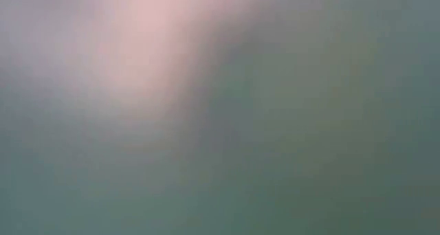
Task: Pick & Place USB Port
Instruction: Put the white patterned charger cable into the green bin
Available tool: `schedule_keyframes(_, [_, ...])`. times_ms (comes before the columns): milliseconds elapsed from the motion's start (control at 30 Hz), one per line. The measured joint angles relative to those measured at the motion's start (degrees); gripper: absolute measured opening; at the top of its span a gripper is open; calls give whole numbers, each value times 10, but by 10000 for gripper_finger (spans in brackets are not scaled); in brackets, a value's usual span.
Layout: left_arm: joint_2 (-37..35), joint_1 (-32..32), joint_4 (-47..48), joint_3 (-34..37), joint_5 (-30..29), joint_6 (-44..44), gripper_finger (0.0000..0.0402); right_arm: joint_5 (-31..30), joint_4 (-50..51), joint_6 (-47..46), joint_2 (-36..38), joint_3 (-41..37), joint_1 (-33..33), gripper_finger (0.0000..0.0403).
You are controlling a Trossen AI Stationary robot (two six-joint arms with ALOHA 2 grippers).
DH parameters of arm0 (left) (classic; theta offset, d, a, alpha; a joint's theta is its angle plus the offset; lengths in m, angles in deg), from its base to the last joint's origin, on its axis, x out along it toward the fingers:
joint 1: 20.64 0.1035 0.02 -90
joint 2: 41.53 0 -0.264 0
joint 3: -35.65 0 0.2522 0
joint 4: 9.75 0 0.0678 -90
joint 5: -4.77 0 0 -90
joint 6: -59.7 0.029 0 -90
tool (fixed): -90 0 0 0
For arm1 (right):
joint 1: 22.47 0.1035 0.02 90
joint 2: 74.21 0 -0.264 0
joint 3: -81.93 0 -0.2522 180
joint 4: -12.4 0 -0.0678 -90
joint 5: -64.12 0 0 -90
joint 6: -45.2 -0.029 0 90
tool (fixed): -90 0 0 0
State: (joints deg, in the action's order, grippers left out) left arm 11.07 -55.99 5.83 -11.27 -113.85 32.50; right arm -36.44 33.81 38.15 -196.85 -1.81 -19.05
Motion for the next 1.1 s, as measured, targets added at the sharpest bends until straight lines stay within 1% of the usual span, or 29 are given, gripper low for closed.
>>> schedule_keyframes(67, [0, 0, 0, 0, 0, 1, 129, 0, -2, -10, 2, 0, 0, 14])
schedule_keyframes(200, [0, 0, 0, 0, 0, 1, 129, 2, 5, -27, 17, -1, 7, 28])
schedule_keyframes(300, [0, 0, 1, 0, 0, 2, 129, 2, 3, -28, 46, -1, 22, 22])
schedule_keyframes(400, [0, 0, 2, 0, 0, 5, 129, 6, 5, -28, 80, -1, 44, 10])
schedule_keyframes(467, [0, 0, 2, 0, 0, 5, 129, 18, 2, -28, 101, -1, 62, 11])
schedule_keyframes(633, [0, 0, 2, 0, 0, 5, 129, 18, -3, -60, 139, 0, 121, 19])
schedule_keyframes(867, [0, 0, 2, 0, 0, 5, 129, 19, -13, -129, 136, 0, 202, 10])
schedule_keyframes(967, [0, 0, 2, 0, -1, 5, 129, 18, -22, -158, 131, 0, 222, 14])
schedule_keyframes(1100, [0, 0, 1, 0, -4, 5, 129, 16, -66, -170, 130, 0, 235, 14])
